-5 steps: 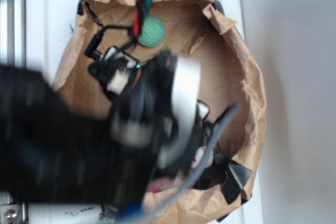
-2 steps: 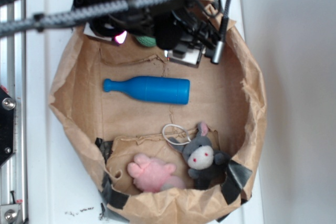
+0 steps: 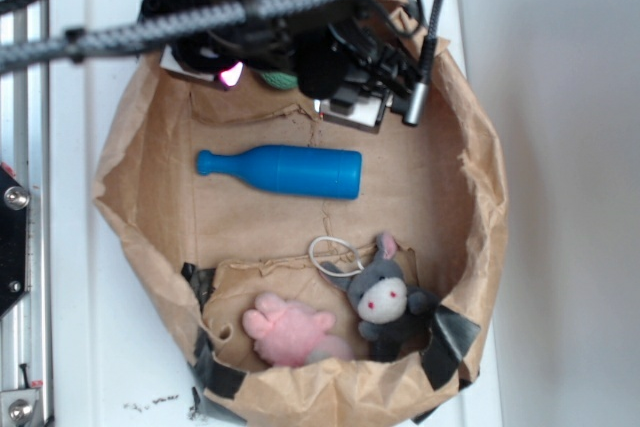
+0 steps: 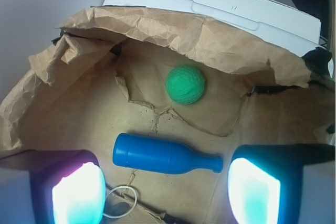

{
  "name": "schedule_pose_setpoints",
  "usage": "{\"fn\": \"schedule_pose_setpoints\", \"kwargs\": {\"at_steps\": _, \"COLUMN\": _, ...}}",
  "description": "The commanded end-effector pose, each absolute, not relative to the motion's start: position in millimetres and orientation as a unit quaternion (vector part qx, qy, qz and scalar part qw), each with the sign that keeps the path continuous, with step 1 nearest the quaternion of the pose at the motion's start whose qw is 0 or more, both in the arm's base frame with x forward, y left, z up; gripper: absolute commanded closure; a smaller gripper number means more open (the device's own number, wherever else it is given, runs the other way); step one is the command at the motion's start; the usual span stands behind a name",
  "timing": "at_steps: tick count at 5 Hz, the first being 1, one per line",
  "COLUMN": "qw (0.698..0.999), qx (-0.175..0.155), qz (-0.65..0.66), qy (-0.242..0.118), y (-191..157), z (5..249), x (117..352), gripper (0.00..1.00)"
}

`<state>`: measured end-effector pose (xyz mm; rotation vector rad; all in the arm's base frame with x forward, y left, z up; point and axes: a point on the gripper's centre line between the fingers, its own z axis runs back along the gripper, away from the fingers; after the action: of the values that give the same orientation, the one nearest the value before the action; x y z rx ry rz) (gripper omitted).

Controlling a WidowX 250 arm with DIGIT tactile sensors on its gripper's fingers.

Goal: Grab the green ball.

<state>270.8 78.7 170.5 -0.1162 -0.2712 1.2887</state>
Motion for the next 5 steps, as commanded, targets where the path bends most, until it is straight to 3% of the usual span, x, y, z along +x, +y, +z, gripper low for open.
{"fn": "schedule_pose_setpoints", "kwargs": {"at_steps": 1, "qw": 0.775, "qx": -0.087, "qz": 0.617, "qy": -0.105, "y": 81, "z": 157, "x": 272, "gripper": 0.0}}
{"fn": "schedule_pose_setpoints", "kwargs": {"at_steps": 3, "qw": 0.784, "qx": -0.083, "qz": 0.603, "qy": -0.118, "y": 98, "z": 118, "x": 280, "gripper": 0.0}}
{"fn": "schedule_pose_setpoints", "kwargs": {"at_steps": 5, "qw": 0.771, "qx": -0.051, "qz": 0.621, "qy": -0.134, "y": 116, "z": 87, "x": 290, "gripper": 0.0}}
